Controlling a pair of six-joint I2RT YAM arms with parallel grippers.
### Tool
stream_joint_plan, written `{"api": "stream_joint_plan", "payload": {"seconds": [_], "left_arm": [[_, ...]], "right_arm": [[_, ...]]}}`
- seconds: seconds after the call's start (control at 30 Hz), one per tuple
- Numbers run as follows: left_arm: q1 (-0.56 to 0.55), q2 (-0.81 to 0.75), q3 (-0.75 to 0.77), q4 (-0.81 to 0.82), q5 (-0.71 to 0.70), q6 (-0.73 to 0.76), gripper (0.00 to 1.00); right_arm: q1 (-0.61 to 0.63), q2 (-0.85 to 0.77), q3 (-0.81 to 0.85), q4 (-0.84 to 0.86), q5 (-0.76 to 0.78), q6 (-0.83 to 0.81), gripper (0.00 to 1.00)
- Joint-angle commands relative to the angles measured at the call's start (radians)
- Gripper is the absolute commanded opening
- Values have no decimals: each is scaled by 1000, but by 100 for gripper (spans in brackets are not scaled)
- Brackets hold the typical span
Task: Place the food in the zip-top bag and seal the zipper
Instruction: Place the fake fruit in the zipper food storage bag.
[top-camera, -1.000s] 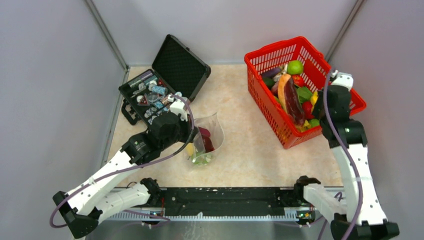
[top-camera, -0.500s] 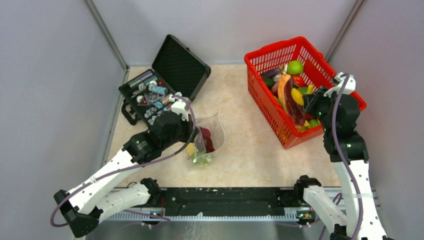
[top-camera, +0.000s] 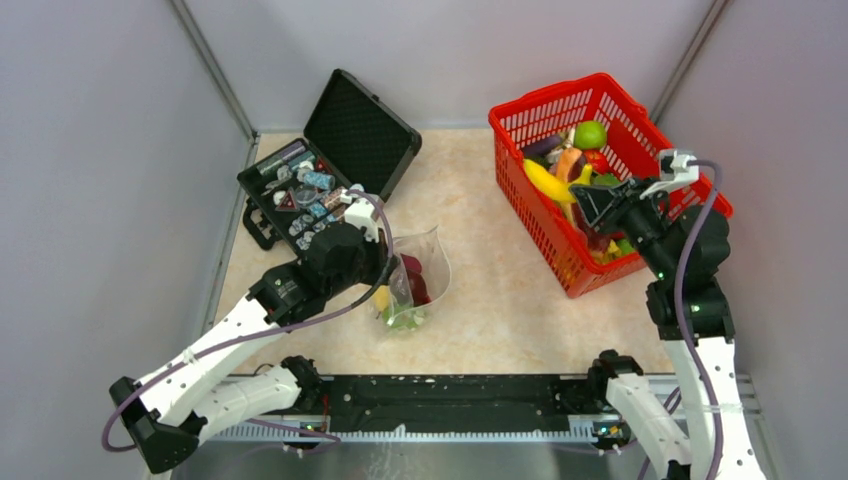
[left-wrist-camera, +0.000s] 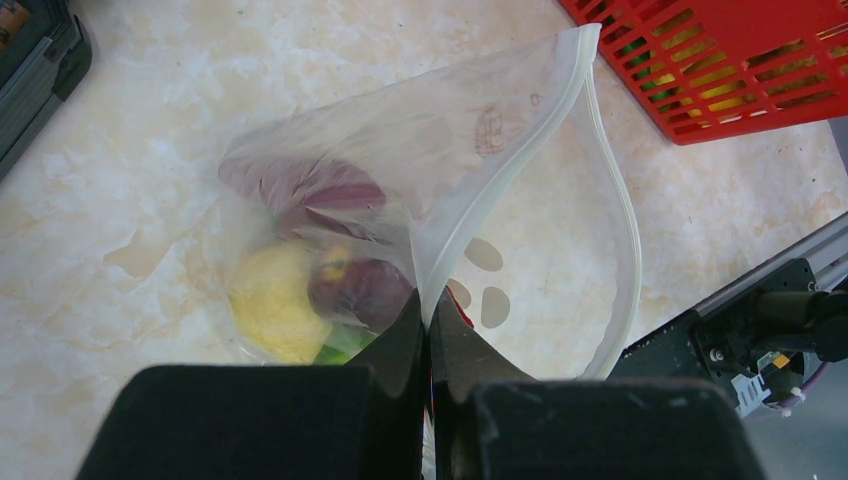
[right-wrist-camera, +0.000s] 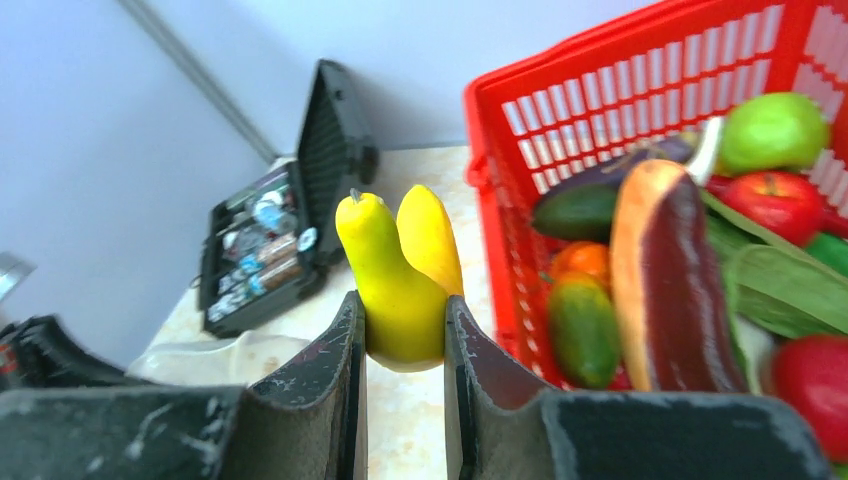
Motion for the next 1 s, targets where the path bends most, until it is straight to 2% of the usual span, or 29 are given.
{"api": "stream_joint_plan", "payload": {"seconds": [0.0, 0.2, 0.3, 0.57, 0.8, 0.97], "left_arm": [[1, 8, 24, 37, -5, -2, 0], [1, 13, 20, 38, 2, -8, 0], [1, 14, 23, 41, 1, -8, 0], [0, 35, 40, 46, 16, -5, 0], [1, 28, 37, 39, 11, -11, 0], [1, 34, 40, 45, 13, -19, 0]], "right_arm": [[2, 3, -22, 166, -240, 72, 0], [7, 82, -34, 274, -529, 187, 0], [48, 103, -31, 255, -566, 155, 0], [334, 177, 34, 79, -461, -43, 0], [443, 230, 33, 44, -384, -100, 0], [554, 280, 55, 21, -241, -157, 0]]}}
